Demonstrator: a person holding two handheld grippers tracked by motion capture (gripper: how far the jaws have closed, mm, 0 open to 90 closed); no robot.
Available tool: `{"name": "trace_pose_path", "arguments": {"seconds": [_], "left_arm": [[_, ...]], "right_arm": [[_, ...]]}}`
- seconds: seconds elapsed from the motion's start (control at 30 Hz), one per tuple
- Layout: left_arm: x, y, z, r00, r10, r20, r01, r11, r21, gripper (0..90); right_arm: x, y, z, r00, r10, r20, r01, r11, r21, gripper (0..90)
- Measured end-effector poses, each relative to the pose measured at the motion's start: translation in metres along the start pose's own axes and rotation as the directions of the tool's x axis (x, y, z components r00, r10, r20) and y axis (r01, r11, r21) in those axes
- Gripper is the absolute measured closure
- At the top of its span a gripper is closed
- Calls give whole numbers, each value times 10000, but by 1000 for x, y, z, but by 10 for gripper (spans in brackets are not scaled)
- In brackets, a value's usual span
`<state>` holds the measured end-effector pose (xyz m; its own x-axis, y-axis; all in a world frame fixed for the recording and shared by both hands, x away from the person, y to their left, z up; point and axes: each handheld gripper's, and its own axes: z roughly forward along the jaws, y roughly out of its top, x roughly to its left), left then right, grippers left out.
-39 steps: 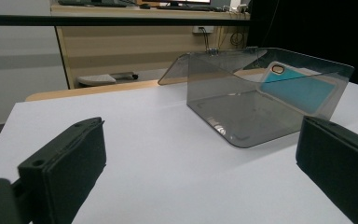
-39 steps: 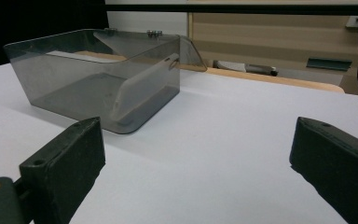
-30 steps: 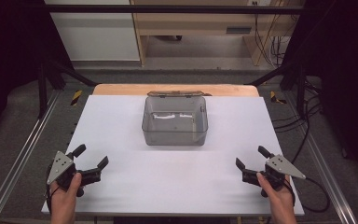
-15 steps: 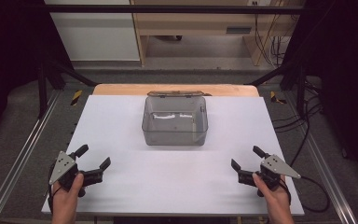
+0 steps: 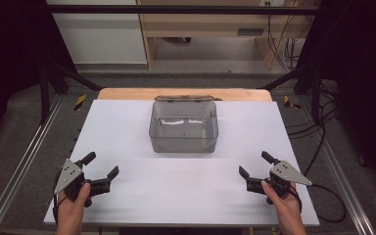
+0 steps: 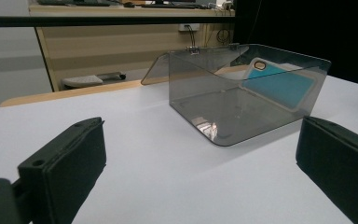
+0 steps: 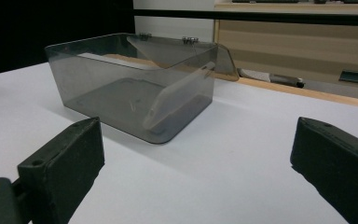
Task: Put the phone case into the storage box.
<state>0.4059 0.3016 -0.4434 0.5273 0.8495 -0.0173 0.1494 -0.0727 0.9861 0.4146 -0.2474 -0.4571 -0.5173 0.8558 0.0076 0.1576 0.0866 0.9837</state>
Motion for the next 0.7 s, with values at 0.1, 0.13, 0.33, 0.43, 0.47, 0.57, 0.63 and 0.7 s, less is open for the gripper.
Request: {"name": "trace_pose_path", "arguments": {"seconds": [0.1,0.13,0.33,0.43,0.47,0.57,0.63,0.7], "left_arm": [[-2,0,1,10000,-22,51,22,10000,9,18],[-2,0,1,10000,-45,47,45,10000,18,18],[-2,1,0,9999,-121,24,121,9999,-48,18],[-2,1,0,9999,-126,40,126,9999,-79,18],[-3,1,0,9998,-181,47,182,9998,-116,18],[-5,2,1,9997,-177,149,178,9998,-65,18],[-6,2,2,9997,-156,210,158,9998,-72,18],[-8,2,3,9996,-127,244,129,9999,-91,18]], "right_arm": [[1,1,3,10000,-15,-38,14,10000,-82,32],[1,2,4,10000,-18,-61,17,10000,-86,32],[5,7,16,9995,-102,-293,95,9997,-233,33],[9,7,20,9982,-333,-506,326,9994,-137,34],[10,6,20,9974,-466,-556,462,9989,-85,37],[8,5,16,9974,-416,-591,412,9991,-69,36],[5,1,12,9984,-224,-525,224,9997,-4,36],[2,-1,8,9987,-111,-497,111,9999,-10,36]]}}
